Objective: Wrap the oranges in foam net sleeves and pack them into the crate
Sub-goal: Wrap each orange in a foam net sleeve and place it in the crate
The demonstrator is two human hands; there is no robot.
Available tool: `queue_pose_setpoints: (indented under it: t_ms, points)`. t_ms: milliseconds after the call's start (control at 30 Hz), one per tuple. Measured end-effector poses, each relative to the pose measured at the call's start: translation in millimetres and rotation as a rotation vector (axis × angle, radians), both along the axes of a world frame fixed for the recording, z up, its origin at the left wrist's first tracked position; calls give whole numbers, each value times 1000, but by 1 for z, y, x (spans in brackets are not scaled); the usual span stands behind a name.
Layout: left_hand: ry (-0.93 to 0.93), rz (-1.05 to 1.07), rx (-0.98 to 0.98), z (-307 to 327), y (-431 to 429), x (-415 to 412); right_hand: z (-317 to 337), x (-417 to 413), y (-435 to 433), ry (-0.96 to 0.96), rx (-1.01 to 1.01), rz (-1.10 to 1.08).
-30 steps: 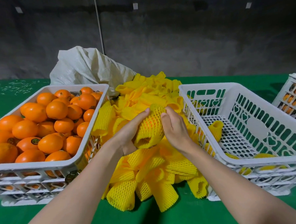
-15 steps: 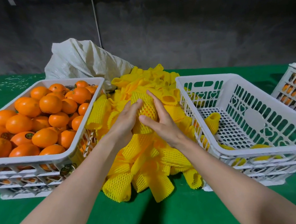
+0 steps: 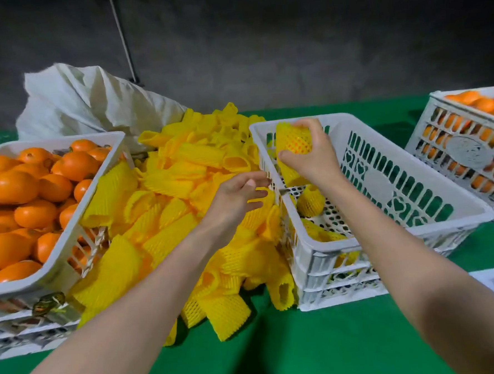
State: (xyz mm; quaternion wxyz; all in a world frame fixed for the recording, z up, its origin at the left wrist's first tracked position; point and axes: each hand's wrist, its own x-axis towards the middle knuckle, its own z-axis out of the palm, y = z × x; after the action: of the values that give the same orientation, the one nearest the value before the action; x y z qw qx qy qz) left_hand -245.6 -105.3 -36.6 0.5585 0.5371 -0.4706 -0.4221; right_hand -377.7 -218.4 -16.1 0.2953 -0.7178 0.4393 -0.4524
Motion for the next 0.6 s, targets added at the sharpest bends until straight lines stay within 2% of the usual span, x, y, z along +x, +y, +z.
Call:
queue_pose_setpoints:
  t_ms: [67, 133, 200, 233, 433, 600]
  points:
    - [-112, -23, 8, -4, -10, -13, -12, -21, -30, 364, 108, -49]
    - [-210, -37, 21, -10, -19, -25, -31, -39, -52, 773, 180, 10]
    - [-276, -43, 43, -14, -26, -33, -50, -49, -64, 1039, 252, 118]
    - [-297, -37, 52, -15, -28, -34, -58, -53, -69, 1109, 291, 170]
    - [-283, 11, 58, -21, -34, -32, -87, -50, -81, 1193, 441, 295]
    - [-251, 29, 55, -24, -33, -33, -90, -49, -83, 1233, 648, 364]
